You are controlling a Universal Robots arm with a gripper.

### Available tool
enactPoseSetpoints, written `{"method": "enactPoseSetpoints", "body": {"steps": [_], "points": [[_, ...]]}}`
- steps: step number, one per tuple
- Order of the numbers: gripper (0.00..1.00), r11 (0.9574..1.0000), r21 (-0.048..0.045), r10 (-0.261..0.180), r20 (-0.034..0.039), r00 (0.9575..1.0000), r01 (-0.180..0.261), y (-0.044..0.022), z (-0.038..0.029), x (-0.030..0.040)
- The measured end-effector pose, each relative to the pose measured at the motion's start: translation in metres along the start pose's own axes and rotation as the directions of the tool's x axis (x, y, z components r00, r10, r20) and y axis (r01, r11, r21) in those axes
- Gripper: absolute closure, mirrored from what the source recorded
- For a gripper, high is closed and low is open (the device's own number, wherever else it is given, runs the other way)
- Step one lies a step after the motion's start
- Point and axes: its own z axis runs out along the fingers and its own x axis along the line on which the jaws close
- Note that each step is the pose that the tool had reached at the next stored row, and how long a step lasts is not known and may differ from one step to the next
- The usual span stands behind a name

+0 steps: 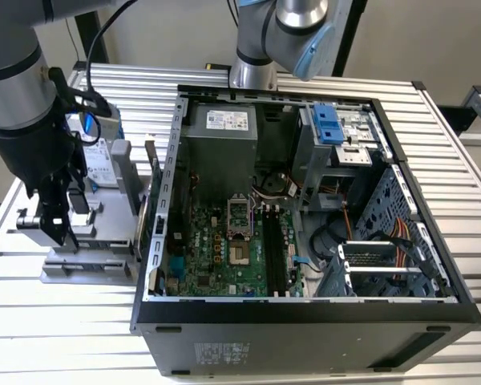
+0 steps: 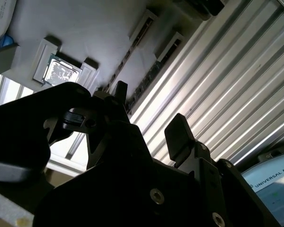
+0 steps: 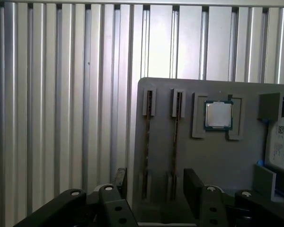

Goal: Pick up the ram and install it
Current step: 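Pick up the ram and move it above insertion slot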

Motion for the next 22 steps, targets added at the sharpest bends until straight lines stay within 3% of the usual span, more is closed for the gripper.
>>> {"method": "enactPoseSetpoints", "body": {"steps": [22], "points": [[0.00,1.0000,-0.0003,0.006,-0.0040,1.0000,-0.006,0.0012,0.0195,0.0005]]}}
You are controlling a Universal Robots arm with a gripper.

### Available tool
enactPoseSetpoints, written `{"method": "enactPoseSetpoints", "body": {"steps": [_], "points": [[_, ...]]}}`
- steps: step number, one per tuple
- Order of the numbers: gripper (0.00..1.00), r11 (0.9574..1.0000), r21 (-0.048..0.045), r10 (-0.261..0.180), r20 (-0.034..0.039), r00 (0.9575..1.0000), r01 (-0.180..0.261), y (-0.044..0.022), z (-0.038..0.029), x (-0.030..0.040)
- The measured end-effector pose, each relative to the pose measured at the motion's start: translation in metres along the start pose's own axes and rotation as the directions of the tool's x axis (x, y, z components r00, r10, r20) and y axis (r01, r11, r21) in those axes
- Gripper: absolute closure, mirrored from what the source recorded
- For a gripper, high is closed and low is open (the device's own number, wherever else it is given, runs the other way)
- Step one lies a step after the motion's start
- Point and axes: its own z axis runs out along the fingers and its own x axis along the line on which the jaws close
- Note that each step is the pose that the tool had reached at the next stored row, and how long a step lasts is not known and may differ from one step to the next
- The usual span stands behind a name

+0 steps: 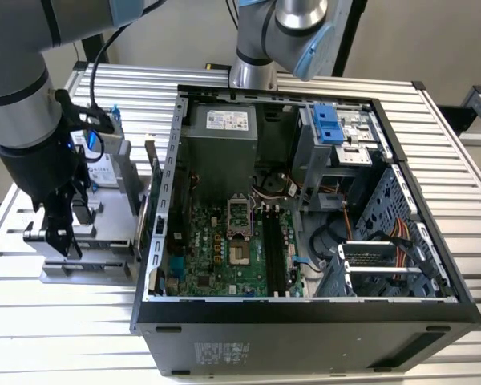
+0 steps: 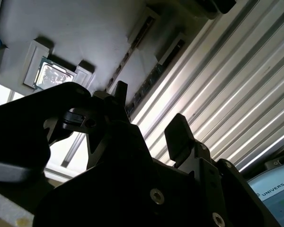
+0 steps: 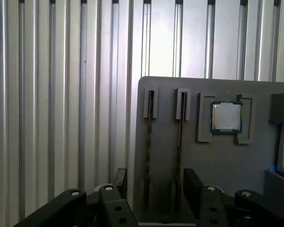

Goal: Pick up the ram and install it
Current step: 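Pick up the ram and move it above insertion slot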

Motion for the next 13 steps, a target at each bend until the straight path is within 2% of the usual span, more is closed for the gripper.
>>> {"method": "enactPoseSetpoints", "body": {"steps": [13], "points": [[0.00,1.0000,-0.0003,0.008,-0.0023,1.0000,-0.008,0.0022,0.0108,0.0013]]}}
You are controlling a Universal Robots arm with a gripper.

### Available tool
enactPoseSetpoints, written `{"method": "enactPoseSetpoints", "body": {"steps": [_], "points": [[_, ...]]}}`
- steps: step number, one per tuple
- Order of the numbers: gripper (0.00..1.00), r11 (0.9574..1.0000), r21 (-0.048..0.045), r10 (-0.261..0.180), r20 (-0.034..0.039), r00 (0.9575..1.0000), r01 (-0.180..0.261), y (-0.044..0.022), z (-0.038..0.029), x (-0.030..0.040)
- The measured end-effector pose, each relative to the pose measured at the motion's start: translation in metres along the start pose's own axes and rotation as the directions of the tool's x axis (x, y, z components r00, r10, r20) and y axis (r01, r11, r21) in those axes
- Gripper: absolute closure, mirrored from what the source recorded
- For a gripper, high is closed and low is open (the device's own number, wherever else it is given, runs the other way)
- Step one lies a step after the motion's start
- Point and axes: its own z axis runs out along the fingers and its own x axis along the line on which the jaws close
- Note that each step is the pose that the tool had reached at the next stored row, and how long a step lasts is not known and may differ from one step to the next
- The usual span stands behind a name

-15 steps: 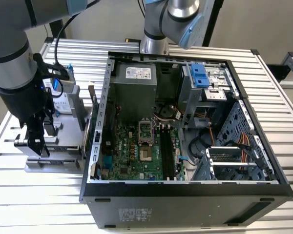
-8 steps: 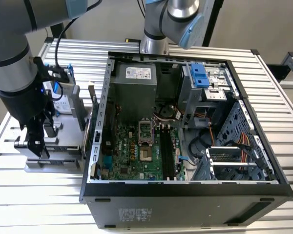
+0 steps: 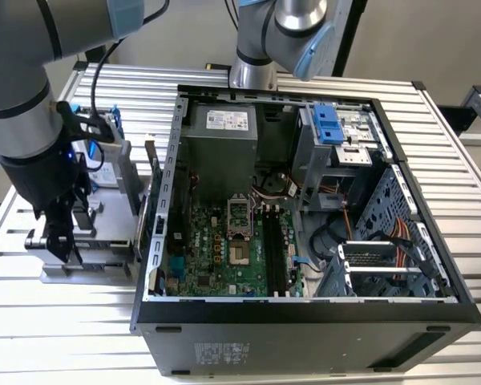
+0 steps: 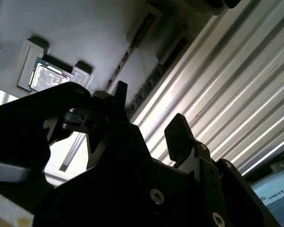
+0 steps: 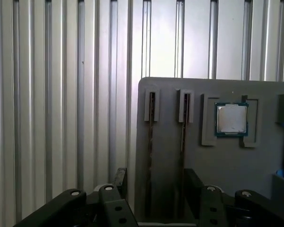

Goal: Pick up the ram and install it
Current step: 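Pick up the ram and move it above insertion slot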

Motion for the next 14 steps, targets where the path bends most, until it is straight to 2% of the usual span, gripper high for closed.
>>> {"method": "enactPoseSetpoints", "body": {"steps": [6,14], "points": [[0.00,1.0000,0.0000,0.001,0.0000,1.0000,-0.001,0.0000,0.0054,0.0029],[0.00,1.0000,-0.0003,0.009,0.0001,1.0000,-0.009,0.0017,0.0112,0.0031]]}}
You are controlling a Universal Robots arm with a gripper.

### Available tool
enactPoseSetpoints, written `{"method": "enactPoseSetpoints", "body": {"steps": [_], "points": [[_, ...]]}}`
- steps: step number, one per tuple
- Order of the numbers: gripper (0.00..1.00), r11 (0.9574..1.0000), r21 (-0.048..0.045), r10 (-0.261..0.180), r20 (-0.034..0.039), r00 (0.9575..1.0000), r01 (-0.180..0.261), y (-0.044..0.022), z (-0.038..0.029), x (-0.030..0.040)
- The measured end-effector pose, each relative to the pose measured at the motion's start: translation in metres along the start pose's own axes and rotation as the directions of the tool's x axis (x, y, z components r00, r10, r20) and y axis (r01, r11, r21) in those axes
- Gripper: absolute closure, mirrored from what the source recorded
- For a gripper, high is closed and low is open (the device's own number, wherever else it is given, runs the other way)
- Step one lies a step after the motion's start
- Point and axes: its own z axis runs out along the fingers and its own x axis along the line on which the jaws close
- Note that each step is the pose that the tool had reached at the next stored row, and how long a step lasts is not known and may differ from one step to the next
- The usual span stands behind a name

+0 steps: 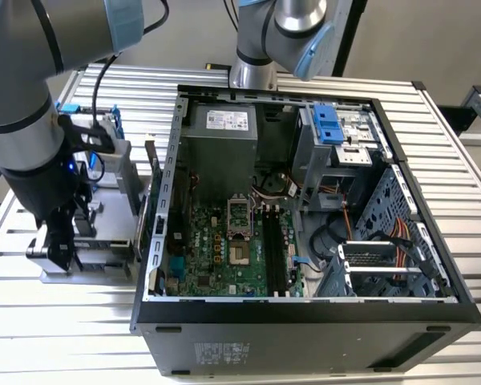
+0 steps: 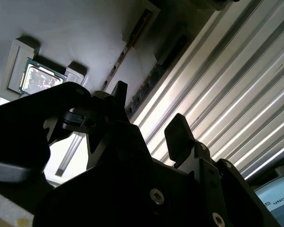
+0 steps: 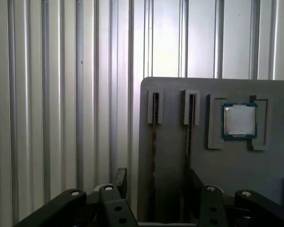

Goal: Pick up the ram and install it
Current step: 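Pick up the ram and move it above insertion slot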

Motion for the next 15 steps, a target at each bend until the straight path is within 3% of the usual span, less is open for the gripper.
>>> {"method": "enactPoseSetpoints", "body": {"steps": [15], "points": [[0.00,1.0000,-0.0002,0.006,0.0002,1.0000,-0.006,0.0023,0.0127,0.0000]]}}
